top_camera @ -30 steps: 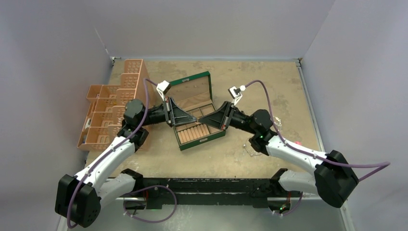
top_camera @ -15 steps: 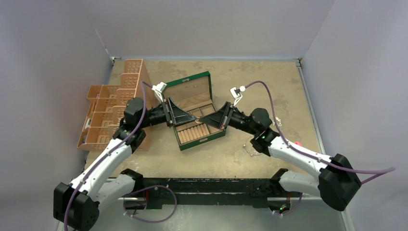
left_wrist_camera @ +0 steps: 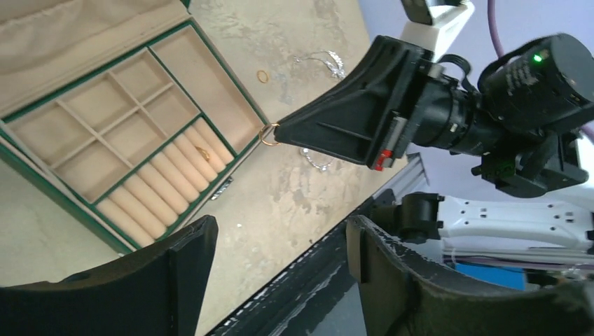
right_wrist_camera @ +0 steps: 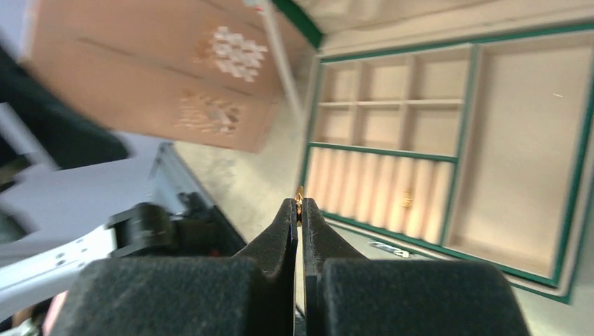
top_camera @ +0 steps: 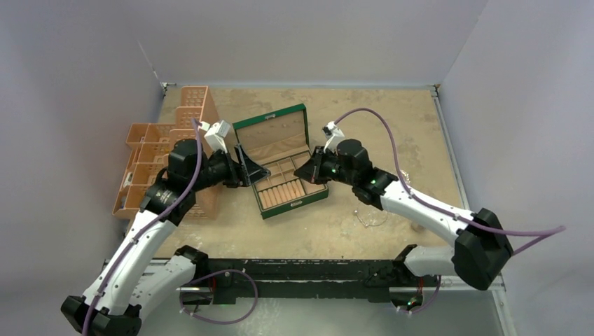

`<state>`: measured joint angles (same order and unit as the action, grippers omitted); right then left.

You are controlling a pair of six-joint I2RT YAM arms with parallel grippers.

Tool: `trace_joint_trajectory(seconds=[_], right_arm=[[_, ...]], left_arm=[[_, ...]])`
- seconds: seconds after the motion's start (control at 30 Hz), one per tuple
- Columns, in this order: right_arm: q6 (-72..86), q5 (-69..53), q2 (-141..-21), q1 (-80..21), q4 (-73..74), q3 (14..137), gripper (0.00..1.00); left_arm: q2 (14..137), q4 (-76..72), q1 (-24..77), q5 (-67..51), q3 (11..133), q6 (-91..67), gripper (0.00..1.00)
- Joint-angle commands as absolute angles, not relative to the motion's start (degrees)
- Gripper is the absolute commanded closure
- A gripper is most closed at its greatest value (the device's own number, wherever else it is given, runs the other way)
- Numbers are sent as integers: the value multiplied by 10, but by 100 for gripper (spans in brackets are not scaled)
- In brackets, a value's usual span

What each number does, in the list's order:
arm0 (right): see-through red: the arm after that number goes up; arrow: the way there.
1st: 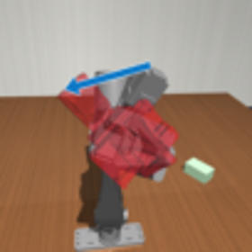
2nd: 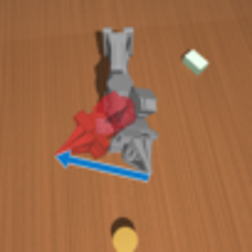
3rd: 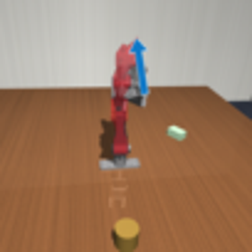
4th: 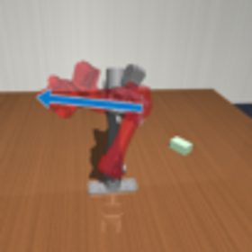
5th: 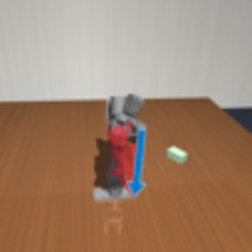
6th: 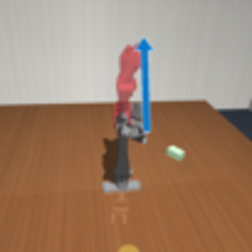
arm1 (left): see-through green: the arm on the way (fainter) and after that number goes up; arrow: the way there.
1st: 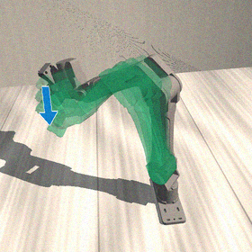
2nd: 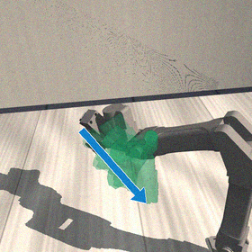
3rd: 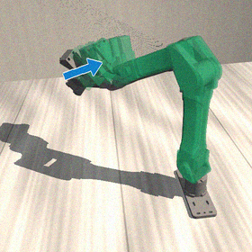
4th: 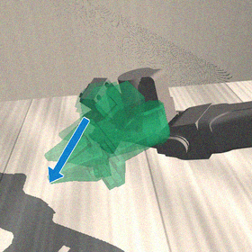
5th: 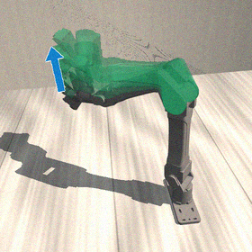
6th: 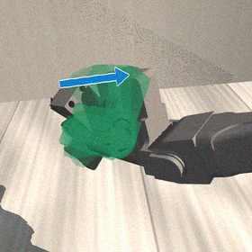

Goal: Organize the mixed jewelry

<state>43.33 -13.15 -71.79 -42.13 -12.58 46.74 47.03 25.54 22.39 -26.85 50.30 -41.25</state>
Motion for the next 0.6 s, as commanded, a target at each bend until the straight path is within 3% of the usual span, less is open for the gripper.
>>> trace_joint_trajectory(seconds=[0.0,0.13,0.57], right_arm=[[365,-46,-754,-429,-20,525,100],[349,-25,-810,-448,38,580,100],[318,17,-955,-501,166,713,100]], left_arm=[[470,313,221,-229,559,-313,30],[480,315,221,-190,564,-291,24],[502,243,221,-134,535,-247,26]])
